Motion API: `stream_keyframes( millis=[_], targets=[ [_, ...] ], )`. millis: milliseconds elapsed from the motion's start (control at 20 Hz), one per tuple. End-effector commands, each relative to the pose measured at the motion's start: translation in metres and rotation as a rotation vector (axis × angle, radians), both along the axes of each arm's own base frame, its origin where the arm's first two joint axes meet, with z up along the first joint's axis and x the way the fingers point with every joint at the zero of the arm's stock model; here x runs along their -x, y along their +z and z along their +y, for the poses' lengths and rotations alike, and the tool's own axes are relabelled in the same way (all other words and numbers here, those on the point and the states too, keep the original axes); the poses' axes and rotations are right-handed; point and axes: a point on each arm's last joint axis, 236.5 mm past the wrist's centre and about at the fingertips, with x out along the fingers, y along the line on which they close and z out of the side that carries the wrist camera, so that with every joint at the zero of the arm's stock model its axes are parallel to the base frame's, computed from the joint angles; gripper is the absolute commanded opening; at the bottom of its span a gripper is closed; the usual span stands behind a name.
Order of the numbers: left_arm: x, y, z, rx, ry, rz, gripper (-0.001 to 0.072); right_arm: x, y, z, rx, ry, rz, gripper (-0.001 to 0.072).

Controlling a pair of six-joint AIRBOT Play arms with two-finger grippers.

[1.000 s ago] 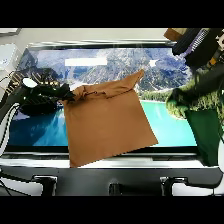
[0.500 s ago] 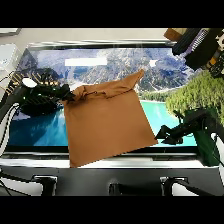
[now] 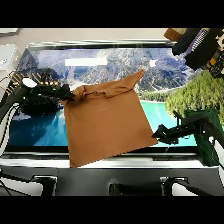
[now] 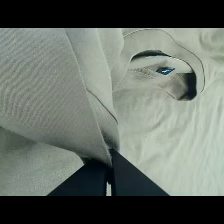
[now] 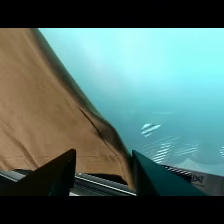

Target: Fold the clothes and pants, and hang the long-sleeved shirts on hangers.

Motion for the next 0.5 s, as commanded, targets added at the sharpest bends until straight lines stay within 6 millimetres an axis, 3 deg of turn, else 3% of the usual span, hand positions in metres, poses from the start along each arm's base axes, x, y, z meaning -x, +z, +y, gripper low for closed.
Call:
stream_keyframes(
  millis=[0, 50, 100, 150, 200, 300, 450],
  targets=[
    [-0.001, -0.001, 0.001, -0.003, -0.001, -0.003, 0.0015, 0.009, -0.005, 0.007, -0.028, -0.024, 0.026, 0.0394],
    [-0.001, -0.001, 0.001, -0.003, -0.001, -0.003, 0.0015, 0.015, -0.009, 0.01, -0.033, -0.029, 0.042, 0.0381],
    [-0.001, -0.001, 0.001, -0.003, -0.001, -0.002, 0.0015, 0.02, -0.013, 0.011, -0.036, -0.032, 0.055, 0.0323],
    [-0.001, -0.001, 0.001, -0.003, -0.001, -0.002, 0.0015, 0.023, -0.015, 0.012, -0.037, -0.034, 0.059, 0.0213],
    [-0.001, -0.001, 0.001, -0.003, -0.001, -0.002, 0.0015, 0.02, -0.014, 0.012, -0.039, -0.039, 0.048, 0.0037],
    [0.0, -0.001, 0.0, -0.002, -0.005, 0.001, 0.0015, -0.006, -0.002, 0.014, -0.052, -0.095, -0.043, 0.0031],
    [0.014, 0.0, -0.002, 0.013, -0.038, 0.046, 0.0015, -0.08, 0.051, -0.013, 0.022, -0.21, -0.237, 0.003]
  ],
)
